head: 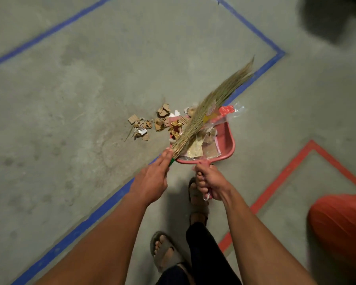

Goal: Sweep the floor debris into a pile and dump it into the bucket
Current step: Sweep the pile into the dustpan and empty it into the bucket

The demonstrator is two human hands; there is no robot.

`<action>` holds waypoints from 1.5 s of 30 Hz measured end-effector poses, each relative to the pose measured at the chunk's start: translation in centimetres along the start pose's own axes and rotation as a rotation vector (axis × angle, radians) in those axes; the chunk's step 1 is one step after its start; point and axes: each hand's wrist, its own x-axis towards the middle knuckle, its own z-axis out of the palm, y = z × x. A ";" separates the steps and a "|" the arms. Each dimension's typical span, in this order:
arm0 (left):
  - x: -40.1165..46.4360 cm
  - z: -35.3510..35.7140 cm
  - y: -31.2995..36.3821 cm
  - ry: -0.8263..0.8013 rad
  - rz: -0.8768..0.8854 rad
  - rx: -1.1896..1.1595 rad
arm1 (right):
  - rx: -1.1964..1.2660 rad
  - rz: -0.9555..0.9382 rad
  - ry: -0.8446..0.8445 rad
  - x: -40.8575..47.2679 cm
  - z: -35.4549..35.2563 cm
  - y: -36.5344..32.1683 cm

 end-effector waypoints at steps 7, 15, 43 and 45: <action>-1.1 -2.6 11.7 -0.049 0.165 0.078 | 0.175 -0.095 0.113 -9.6 -7.1 -1.2; -1.0 0.0 27.6 -0.112 0.390 0.185 | 0.317 -0.192 0.240 -20.0 -20.1 0.0; -6.4 25.4 66.9 -0.433 0.714 0.539 | 1.028 0.109 0.195 -37.2 -62.9 12.8; -6.5 25.2 67.2 -0.418 0.723 0.549 | 0.993 0.166 0.210 -37.2 -64.1 11.8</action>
